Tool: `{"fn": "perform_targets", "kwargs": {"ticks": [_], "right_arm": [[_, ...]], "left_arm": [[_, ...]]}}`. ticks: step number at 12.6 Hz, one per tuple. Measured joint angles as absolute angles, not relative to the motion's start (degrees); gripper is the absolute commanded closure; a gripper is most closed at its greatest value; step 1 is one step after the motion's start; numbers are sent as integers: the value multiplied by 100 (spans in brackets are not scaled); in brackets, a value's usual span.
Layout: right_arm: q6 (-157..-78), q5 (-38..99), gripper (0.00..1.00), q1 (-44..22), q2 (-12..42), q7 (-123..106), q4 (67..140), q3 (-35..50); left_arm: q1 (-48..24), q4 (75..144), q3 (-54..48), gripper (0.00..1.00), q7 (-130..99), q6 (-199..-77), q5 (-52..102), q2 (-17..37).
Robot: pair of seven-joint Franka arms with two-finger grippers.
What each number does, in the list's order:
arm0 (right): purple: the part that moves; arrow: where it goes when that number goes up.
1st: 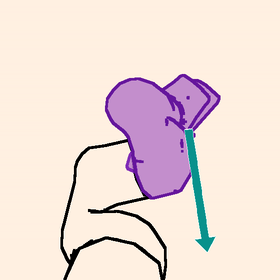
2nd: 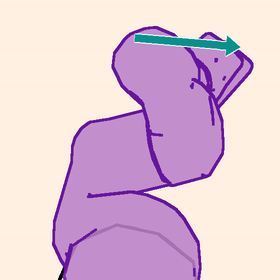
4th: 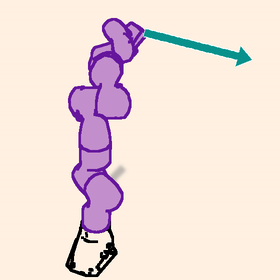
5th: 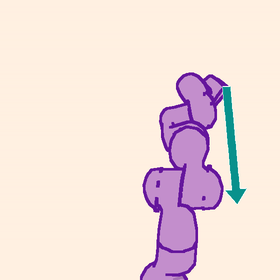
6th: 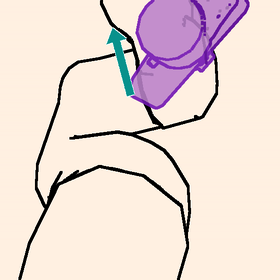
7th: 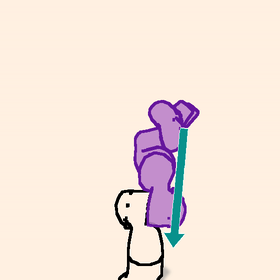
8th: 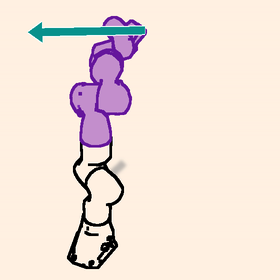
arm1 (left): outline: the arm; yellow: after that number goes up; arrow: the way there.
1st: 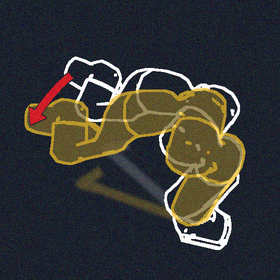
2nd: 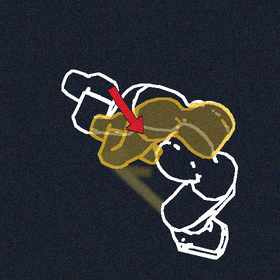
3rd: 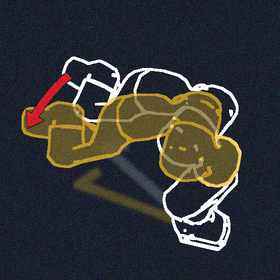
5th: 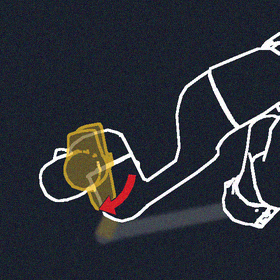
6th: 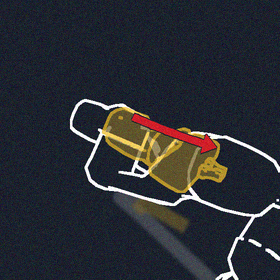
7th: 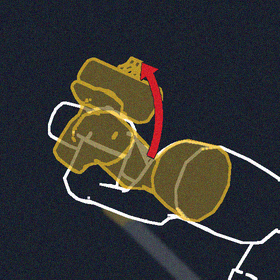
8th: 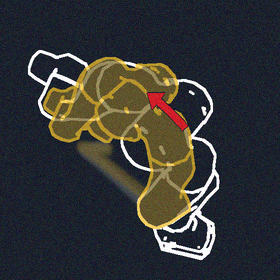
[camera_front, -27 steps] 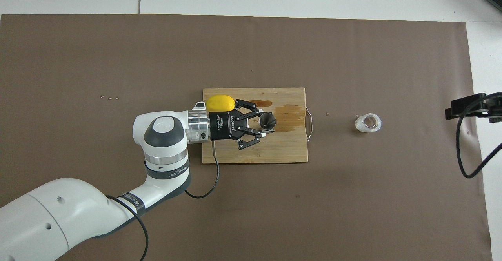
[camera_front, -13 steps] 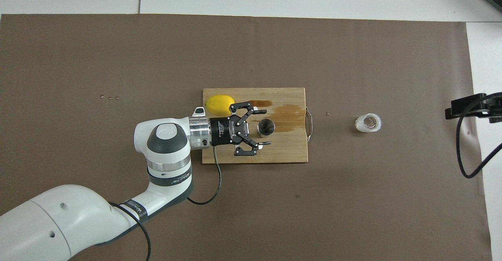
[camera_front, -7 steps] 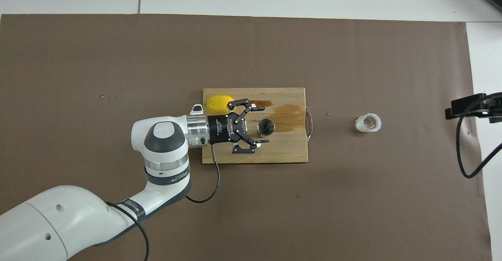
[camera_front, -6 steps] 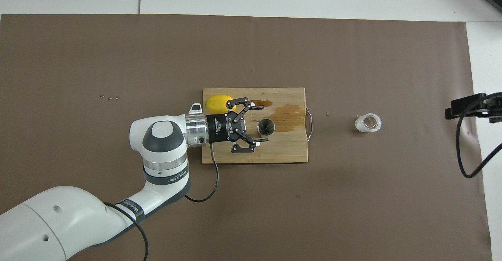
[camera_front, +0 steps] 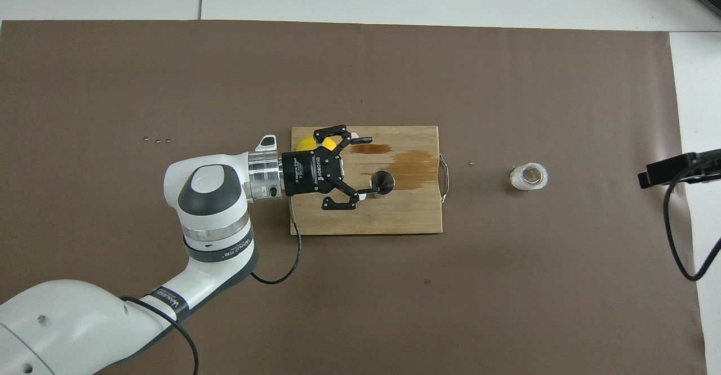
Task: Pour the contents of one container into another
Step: 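Retract the left gripper while the right gripper reaches the white cup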
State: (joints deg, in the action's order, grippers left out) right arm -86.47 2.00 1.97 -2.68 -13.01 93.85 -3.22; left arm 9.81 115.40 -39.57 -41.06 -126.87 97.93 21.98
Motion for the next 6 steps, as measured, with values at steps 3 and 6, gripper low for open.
{"fn": "perform_targets", "kwargs": {"ticks": [3, 6], "right_arm": [[-8937, 200, 0, 204, -361, -3441, 9700, -336], [-9479, 200, 0, 337, -449, -5487, 10111, -348]], "left_arm": [[1167, 11529, -3959, 0, -4649, -12293, 9793, 1814], [1383, 11483, -3944, 0, -4949, -12071, 9386, 1310]]}}
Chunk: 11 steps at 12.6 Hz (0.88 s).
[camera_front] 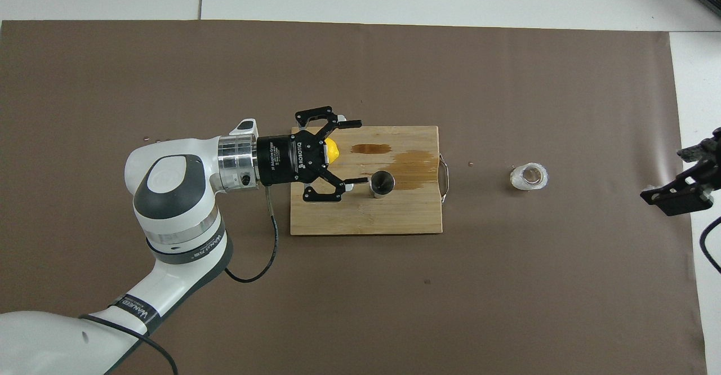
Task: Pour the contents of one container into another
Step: 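Retract the left gripper while the right gripper reaches the white cup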
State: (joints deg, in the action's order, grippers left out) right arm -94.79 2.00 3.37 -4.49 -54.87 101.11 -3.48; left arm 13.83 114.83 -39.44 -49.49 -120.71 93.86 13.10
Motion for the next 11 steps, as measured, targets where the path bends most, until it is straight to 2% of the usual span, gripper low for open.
{"fn": "perform_targets", "kwargs": {"ticks": [6, 11], "right_arm": [[-10569, 538, 0, 521, -305, -8491, 11190, -363], [-11463, 2136, 0, 751, 691, -10337, 11521, -370]], "left_arm": [[1634, 11435, -3886, 0, -5067, -12066, 6952, 633], [1779, 11041, -3879, 0, -5022, -11987, 4125, 532]]}}
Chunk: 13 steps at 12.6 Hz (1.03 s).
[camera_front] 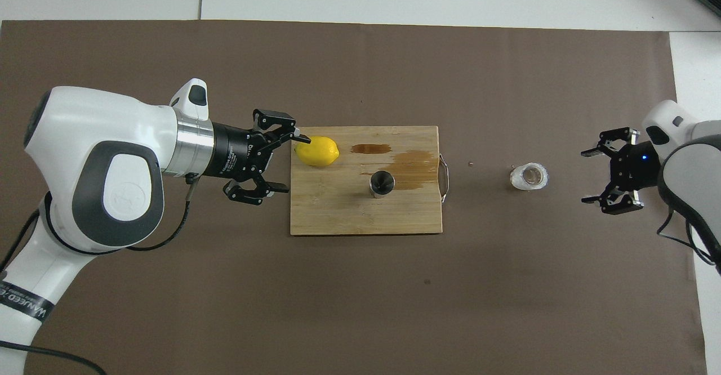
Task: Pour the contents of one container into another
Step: 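Retract the left gripper while the right gripper reaches the white cup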
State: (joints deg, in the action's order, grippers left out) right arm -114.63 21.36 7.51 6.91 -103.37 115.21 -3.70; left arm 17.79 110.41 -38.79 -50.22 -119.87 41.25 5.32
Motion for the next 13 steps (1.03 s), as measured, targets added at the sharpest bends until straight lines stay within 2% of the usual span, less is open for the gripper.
{"fn": "perform_targets", "kwargs": {"ticks": [4, 10, 11, 13], "right_arm": [[-11765, 3097, 0, 734, 1044, -11028, 11614, -363], [-11810, 4057, 0, 711, 1545, -11780, 11807, -356], [-11831, 4229, 0, 711, 1651, -11969, 11815, -356], [-11944, 4361, 0, 710, 1813, -12205, 11816, -351]], "left_arm": [[1779, 10567, -3882, 0, -4727, -11300, 2360, 406], [1893, 10498, -3533, 0, -2670, -10864, 1264, 29], [1772, 10497, -3269, 0, -2254, -10805, 1205, -52], [989, 10493, -2208, 0, -1604, -10671, 1179, -218]]}}
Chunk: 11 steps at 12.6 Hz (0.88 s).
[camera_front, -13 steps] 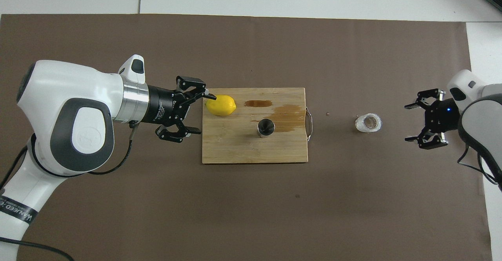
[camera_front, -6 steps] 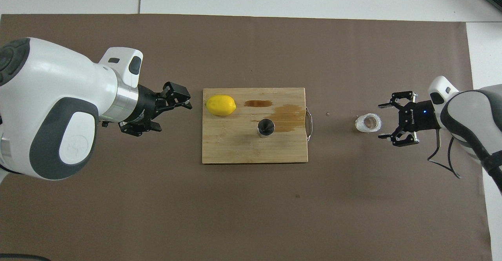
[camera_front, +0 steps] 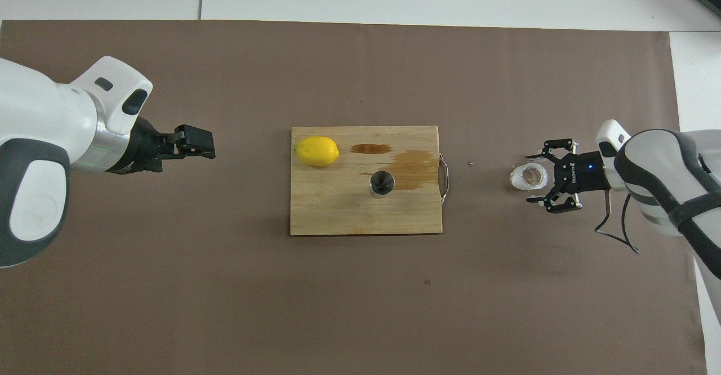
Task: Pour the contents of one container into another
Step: 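Retract the left gripper while the right gripper reaches the white cup, then close the right gripper on the white cup and lift it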
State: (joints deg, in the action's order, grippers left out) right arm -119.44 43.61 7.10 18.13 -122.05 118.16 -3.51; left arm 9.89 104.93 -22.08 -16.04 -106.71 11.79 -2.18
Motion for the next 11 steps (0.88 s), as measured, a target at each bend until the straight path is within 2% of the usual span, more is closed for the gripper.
{"fn": "perform_targets", "kwargs": {"ticks": [2, 3, 5, 6, 8, 11], "right_arm": [[-12000, 4369, 0, 707, 1866, -12223, 11817, -344], [-12037, 4377, 0, 707, 1882, -12223, 11817, -335], [-12053, 4382, 38, 704, 1900, -12223, 11817, -323], [-12055, 4383, 46, 703, 1904, -12223, 11817, -322], [-12062, 4385, 54, 704, 1908, -12223, 11817, -322], [-12066, 4388, 55, 703, 1909, -12223, 11809, -319]], "left_arm": [[167, 10433, -1142, 0, -1185, -10354, 1154, -399], [8, 10326, -891, 0, -1022, -10116, 1059, -459], [-46, 9970, -746, 0, -893, -9550, 664, -523], [-51, 9805, -715, 0, -885, -9281, 544, -541], [-54, 9515, -596, 0, -776, -8816, 400, -546], [-54, 9059, -512, 0, -627, -8300, 176, -548]]}}
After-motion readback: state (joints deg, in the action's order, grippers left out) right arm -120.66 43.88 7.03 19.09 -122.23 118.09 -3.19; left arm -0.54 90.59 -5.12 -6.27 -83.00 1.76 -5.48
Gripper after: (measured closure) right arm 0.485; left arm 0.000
